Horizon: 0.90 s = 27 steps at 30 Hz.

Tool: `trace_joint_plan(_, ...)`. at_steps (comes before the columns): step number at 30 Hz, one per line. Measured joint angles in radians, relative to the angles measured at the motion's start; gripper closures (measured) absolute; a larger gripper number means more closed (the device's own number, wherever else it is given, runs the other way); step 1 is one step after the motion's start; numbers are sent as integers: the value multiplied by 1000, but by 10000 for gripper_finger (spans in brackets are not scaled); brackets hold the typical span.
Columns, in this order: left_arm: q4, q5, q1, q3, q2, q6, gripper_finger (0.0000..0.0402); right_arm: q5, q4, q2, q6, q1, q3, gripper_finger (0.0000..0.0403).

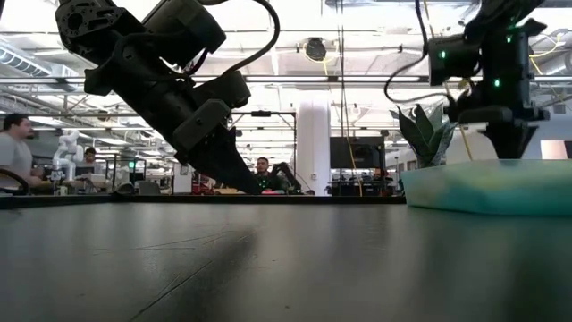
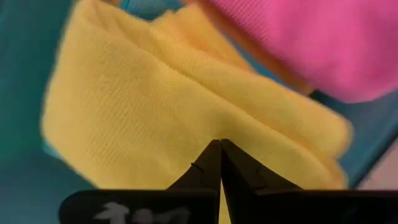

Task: Fold microfiber towels
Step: Put the yellow microfiber cloth into the green bin

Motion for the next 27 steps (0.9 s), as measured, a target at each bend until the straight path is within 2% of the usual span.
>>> trace_joint_plan(7,0,0,0,0,0,-2,261,26,18,58,-9,-26,-67,403)
trace_joint_plan(15,0,0,0,0,0,-2,261,26,-66,10,5,-7,61,403)
trace_joint_plan(22,0,0,0,0,0,-3,261,-58,150,-70,-54,53,73,403)
trace_joint_plan(27,0,0,0,0,0,-3,261,-180,301,-64,-78,68,20,403)
